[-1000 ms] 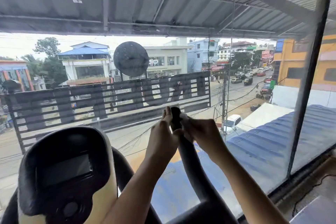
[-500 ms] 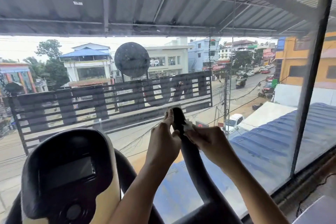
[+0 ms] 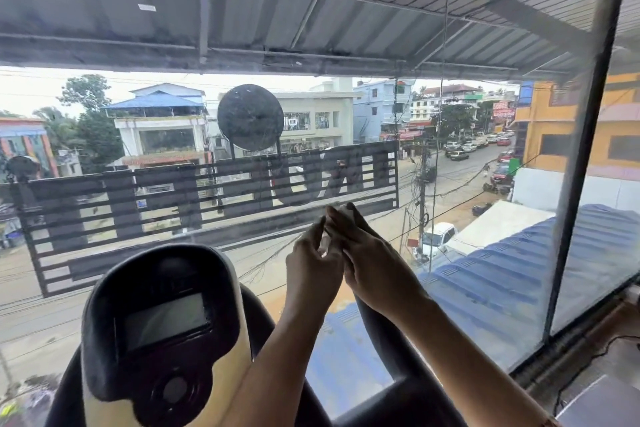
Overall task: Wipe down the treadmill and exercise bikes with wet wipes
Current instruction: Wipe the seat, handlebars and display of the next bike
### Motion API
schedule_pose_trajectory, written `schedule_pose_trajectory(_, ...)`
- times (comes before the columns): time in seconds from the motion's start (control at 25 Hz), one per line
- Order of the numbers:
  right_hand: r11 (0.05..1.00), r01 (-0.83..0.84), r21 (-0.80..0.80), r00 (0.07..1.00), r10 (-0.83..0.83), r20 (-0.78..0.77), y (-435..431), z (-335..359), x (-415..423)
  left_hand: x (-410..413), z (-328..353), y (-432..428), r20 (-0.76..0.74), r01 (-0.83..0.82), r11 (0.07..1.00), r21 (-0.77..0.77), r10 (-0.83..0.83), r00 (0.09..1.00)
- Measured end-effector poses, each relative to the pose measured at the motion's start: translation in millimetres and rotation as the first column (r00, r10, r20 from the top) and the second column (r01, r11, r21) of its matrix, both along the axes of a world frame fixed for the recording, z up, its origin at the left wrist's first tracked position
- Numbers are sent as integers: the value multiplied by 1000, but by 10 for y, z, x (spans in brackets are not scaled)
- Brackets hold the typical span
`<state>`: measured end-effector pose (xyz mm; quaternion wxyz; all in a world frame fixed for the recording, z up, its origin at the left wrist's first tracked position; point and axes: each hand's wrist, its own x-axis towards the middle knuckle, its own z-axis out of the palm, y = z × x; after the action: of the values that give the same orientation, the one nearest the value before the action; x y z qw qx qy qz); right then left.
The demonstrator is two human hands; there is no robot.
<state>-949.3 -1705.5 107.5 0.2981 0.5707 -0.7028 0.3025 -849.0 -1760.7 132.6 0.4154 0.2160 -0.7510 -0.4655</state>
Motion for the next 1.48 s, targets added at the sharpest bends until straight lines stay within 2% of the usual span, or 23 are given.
schedule_pose_trajectory(0.08, 999, -18, 47, 1000, 18, -2, -62, 54, -54, 23, 15, 1, 37, -73, 995, -63, 76, 996)
schedule_pose_trajectory(0.16, 998, -56, 33, 998, 56, -4, 138, -98, -22, 16, 13, -21, 66, -79, 993, -88, 85, 994)
schedule_pose_trajectory(0.24, 992, -128, 10, 985, 126, 117, 481, -372, 110, 11, 3, -9, 150, -77, 981, -178, 104, 983)
schedule_pose_trajectory(0.36, 973, -194, -123, 933, 222, 283, 804, -634, 277, 2, -30, 38, 280, -41, 931, -362, 150, 948)
schedule_pose_trajectory(0.56, 961, -50, -274, 875, 175, 452, 419, -189, 128, 30, -22, 49, 312, -26, 913, -406, 165, 935)
schedule_pose_trajectory(0.72, 976, 37, -212, 843, 84, 531, 358, -165, 13, 38, -30, 47, 326, 6, 905, -425, 147, 934)
schedule_pose_trajectory(0.88, 987, -105, -123, 798, 157, 582, 934, -577, 339, 9, -68, 39, 315, 3, 879, -477, 168, 934)
schedule_pose_trajectory(0.96, 992, -70, -100, 783, 117, 611, 986, -602, 392, -3, -114, 56, 332, 18, 823, -568, 208, 920)
schedule_pose_trajectory(1.08, 995, 54, -88, 876, -5, 482, 725, -373, 359, 42, -194, 85, 404, 74, 750, -658, 268, 875)
schedule_pose_trajectory(1.2, 995, 35, -91, 851, 18, 524, 655, -225, 337, 166, -234, 173, 453, 128, 681, -721, 323, 831)
schedule_pose_trajectory(1.32, 998, -56, 12, 859, 42, 511, 1010, -501, 426, 392, -322, 329, 453, 198, 514, -835, 436, 778)
schedule_pose_trajectory(1.48, 997, -72, 29, 826, 44, 563, 1291, -722, 488, 705, -487, 362, 358, 206, 340, -918, 481, 800)
